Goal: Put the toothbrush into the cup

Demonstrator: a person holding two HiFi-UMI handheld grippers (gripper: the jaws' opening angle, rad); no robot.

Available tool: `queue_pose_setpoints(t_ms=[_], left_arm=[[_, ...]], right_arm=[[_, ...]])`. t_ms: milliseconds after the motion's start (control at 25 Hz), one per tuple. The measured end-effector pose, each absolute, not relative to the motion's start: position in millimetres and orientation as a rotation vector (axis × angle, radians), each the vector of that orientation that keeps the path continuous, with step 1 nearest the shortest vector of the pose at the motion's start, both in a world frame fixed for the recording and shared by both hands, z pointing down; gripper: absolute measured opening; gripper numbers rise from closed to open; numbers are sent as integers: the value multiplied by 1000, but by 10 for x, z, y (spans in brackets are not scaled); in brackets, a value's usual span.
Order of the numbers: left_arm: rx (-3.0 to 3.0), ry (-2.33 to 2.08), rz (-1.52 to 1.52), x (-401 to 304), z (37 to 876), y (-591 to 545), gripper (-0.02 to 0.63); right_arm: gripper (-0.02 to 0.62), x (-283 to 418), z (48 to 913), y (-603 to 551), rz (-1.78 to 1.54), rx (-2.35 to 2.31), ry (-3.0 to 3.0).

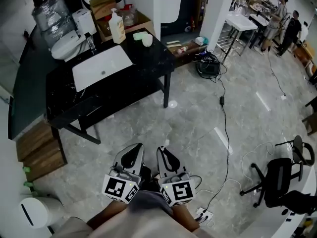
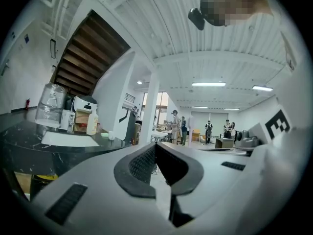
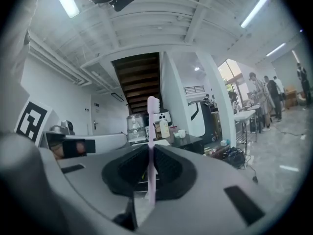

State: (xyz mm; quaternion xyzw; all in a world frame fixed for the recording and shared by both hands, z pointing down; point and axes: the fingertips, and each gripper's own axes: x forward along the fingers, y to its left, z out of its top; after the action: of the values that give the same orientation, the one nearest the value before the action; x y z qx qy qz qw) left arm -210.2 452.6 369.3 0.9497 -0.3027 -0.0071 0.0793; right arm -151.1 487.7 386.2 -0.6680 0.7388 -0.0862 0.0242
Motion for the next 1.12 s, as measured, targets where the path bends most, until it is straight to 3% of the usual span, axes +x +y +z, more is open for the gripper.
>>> queue_pose_setpoints(t_ms=[1120], left_arm=[[2883, -879, -35, -1578, 3483, 3288, 11]], right_arm=[[43, -1095, 3585, 3632, -210, -2047, 2350]])
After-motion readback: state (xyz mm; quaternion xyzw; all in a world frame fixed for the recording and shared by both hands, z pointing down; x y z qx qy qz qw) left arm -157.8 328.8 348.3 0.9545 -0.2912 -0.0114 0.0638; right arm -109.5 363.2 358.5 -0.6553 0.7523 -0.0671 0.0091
